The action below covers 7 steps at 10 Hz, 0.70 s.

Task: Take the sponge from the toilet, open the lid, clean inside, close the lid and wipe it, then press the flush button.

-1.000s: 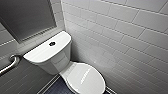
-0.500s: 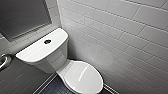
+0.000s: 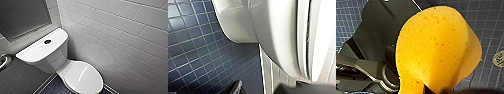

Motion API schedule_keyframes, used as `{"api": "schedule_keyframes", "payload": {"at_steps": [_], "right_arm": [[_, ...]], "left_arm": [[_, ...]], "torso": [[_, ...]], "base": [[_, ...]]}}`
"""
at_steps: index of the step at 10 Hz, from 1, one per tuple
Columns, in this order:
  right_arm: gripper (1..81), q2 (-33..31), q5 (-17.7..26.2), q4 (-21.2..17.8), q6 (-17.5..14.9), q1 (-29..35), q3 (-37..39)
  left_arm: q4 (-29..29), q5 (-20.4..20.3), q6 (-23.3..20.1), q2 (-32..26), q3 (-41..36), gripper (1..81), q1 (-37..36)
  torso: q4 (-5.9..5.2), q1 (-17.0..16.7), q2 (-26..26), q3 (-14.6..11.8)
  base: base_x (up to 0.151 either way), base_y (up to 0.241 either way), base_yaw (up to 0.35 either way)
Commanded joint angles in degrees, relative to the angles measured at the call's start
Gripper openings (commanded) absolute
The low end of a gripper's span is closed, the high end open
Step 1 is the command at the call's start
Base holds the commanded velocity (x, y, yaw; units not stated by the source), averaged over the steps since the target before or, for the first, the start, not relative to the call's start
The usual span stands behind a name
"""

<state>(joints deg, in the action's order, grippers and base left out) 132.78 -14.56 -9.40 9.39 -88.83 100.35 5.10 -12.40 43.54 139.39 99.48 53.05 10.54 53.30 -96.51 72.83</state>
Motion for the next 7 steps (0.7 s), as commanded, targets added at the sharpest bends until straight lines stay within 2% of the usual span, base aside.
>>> {"api": "schedule_keyframes", "payload": {"at_steps": [1,4,7], "right_arm": [[1.0,-1.88,4.62,-0.27,-0.16,-0.78,0.45],[1.0,-0.22,4.71,-0.44,-0.16,-0.78,3.43],[1.0,-0.12,4.54,-0.27,-0.16,-0.78,3.26]], "left_arm": [[1.23,2.03,-0.04,1.69,-2.27,81.1,-5.28],[1.32,2.38,-0.13,3.53,-3.76,81.1,-6.77],[1.23,2.03,-0.13,3.89,-5.61,81.1,-7.92]], "torso": [[0.0,0.0,0.0,0.0],[0.0,0.0,0.0,0.0],[0.0,0.0,0.0,0.0]], "base": [[0.0,0.0,0.0],[0.0,0.0,0.0],[0.0,0.0,0.0]]}}
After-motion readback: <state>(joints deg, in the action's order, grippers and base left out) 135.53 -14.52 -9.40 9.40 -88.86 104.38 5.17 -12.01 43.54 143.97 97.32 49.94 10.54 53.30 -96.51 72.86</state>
